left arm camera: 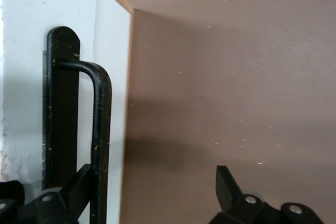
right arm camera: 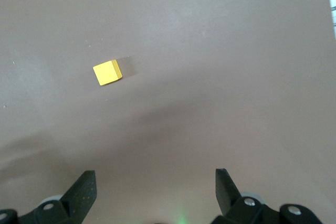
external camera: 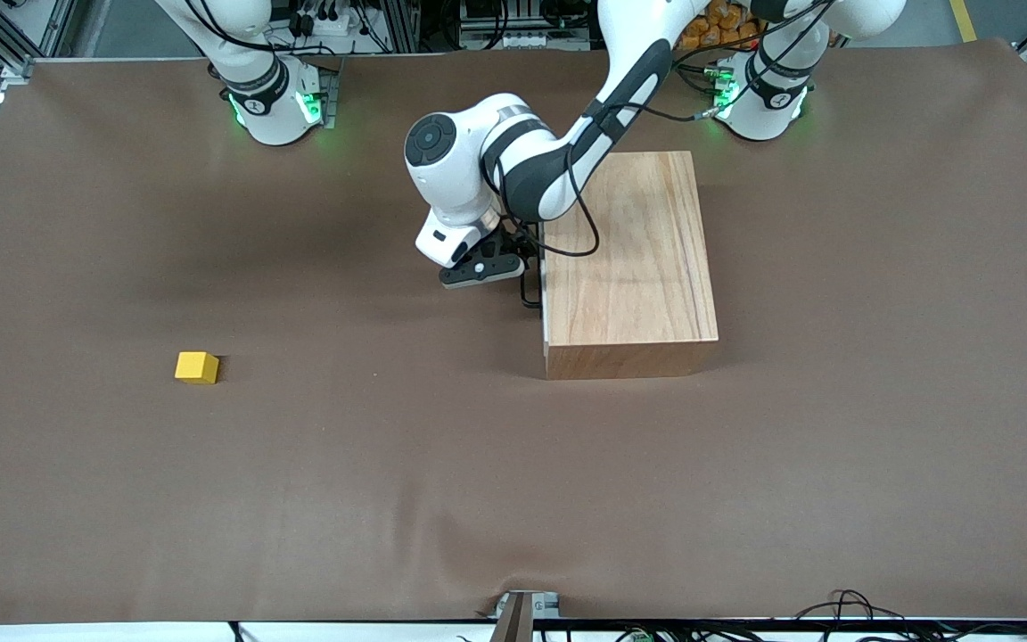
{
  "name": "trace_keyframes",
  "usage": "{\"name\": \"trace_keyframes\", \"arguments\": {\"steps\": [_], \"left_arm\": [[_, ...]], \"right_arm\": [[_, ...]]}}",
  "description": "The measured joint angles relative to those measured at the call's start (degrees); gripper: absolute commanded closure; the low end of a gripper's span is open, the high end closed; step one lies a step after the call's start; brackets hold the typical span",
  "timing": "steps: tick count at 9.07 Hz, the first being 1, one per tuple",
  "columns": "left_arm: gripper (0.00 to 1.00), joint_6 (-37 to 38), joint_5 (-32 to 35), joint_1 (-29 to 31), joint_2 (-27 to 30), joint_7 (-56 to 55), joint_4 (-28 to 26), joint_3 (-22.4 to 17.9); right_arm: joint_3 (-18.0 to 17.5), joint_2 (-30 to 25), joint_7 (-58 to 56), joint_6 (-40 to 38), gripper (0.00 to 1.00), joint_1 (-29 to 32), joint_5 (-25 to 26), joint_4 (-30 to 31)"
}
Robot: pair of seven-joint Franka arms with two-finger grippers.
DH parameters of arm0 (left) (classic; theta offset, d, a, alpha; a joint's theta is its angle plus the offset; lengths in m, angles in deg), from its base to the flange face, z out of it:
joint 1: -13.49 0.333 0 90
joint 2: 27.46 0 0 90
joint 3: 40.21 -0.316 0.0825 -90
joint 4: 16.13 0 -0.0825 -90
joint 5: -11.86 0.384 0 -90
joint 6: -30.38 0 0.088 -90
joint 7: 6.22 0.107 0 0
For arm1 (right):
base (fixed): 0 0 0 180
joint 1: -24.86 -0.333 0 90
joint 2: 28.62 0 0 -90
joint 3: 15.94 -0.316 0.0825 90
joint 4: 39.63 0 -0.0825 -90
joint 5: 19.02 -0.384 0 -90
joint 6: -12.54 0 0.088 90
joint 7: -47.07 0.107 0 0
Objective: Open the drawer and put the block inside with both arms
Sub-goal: 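Pull the drawer open with the left gripper while the right gripper reaches the cube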
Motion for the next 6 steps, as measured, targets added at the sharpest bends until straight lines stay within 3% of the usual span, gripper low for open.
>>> {"name": "trace_keyframes", "arguments": {"steps": [6], "left_arm": [[0.0,-6.53,-0.82,-1.77,-0.08,-0.2,0.04,0.55]], "right_arm": [[-0.88,11.61,-1.55,11.6,0.0,-8.55,-0.03,1.81]]}}
